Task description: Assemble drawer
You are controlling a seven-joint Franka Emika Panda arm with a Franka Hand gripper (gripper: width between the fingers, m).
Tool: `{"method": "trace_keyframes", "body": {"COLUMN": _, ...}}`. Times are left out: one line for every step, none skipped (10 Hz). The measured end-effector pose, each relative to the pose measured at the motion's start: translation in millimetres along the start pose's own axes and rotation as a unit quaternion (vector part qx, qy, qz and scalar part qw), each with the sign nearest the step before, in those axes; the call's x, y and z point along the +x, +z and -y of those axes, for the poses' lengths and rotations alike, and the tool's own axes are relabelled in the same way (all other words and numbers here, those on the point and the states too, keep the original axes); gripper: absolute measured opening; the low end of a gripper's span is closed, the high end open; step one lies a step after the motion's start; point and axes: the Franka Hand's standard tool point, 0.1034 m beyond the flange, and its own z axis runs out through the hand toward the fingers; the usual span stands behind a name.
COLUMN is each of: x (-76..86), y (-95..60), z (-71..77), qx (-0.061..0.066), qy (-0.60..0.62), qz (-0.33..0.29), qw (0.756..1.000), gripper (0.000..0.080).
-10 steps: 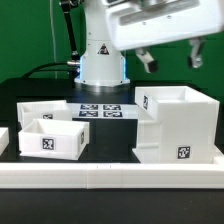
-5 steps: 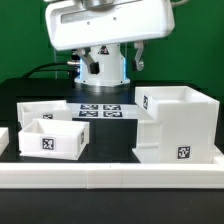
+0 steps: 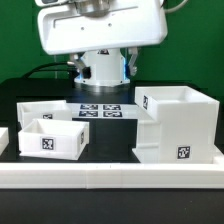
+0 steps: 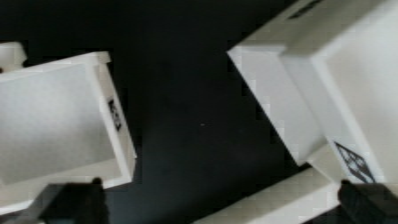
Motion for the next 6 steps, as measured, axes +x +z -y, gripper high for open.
{"method": "trace_keyframes", "body": {"x": 1.0, "y": 4.9, "z": -6.8, "qx": -0.008, "qy": -0.006, "qz": -0.001, "qw": 1.0, "gripper": 0.0648}}
{"method": "trace_keyframes", "body": {"x": 2.9, "y": 10.7, "z": -12.2, "qx": -0.017, "qy": -0.012, "qz": -0.006, "qw": 1.0, "gripper": 0.0648}}
{"method": "trace_keyframes", "body": {"x": 5.3, "y": 18.7, "z": -17.7, "qx": -0.021, "qy": -0.01, "qz": -0.021, "qw": 1.0, "gripper": 0.0648}}
{"method": "trace_keyframes", "body": {"x": 7.7, "y": 29.0, "z": -27.4, "qx": -0.02, "qy": -0.012, "qz": -0.028, "qw": 0.999, "gripper": 0.0648}}
{"method": "trace_keyframes", "body": {"x": 10.8, "y": 40.1, "z": -37.3, "qx": -0.02, "qy": -0.005, "qz": -0.031, "qw": 0.999, "gripper": 0.0648}}
{"method": "trace_keyframes", "body": {"x": 11.1, "y": 47.1, "z": -40.8, "qx": -0.018, "qy": -0.002, "qz": -0.029, "qw": 0.999, "gripper": 0.0648}}
